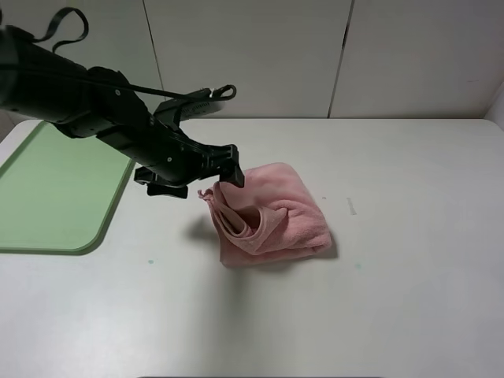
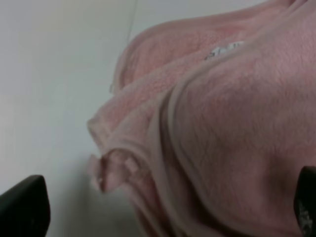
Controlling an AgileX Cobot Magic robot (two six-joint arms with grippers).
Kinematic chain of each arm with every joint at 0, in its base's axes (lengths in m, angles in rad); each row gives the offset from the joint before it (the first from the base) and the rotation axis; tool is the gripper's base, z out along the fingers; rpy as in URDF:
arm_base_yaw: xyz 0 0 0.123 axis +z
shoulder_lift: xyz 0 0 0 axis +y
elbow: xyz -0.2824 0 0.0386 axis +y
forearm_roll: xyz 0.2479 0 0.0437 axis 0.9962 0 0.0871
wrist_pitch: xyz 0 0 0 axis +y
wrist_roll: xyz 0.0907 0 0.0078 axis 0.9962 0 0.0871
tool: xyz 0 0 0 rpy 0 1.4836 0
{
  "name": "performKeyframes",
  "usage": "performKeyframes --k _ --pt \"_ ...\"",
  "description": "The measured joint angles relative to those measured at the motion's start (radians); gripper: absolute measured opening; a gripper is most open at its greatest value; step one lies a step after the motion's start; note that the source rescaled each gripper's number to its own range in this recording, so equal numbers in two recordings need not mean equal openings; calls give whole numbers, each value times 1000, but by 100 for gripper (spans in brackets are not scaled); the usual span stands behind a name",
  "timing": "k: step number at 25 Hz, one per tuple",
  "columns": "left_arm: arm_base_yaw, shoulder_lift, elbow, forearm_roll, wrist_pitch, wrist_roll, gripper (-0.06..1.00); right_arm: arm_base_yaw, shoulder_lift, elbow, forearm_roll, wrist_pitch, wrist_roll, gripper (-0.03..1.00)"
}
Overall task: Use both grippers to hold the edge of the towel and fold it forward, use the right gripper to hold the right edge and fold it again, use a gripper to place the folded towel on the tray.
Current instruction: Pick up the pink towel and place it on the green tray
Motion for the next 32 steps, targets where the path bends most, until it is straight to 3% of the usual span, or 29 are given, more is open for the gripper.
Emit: performKeyframes --k 12,26,29,32 --pt "-55 185 -145 -27 50 0 100 0 0 0 1 0 1 100" --pt "-63 248 -181 -29 59 3 99 0 0 0 1 0 1 100" --pt "-63 255 -181 -31 59 3 94 0 0 0 1 0 1 100" --pt "-63 260 -181 -31 52 5 80 0 0 0 1 0 1 100"
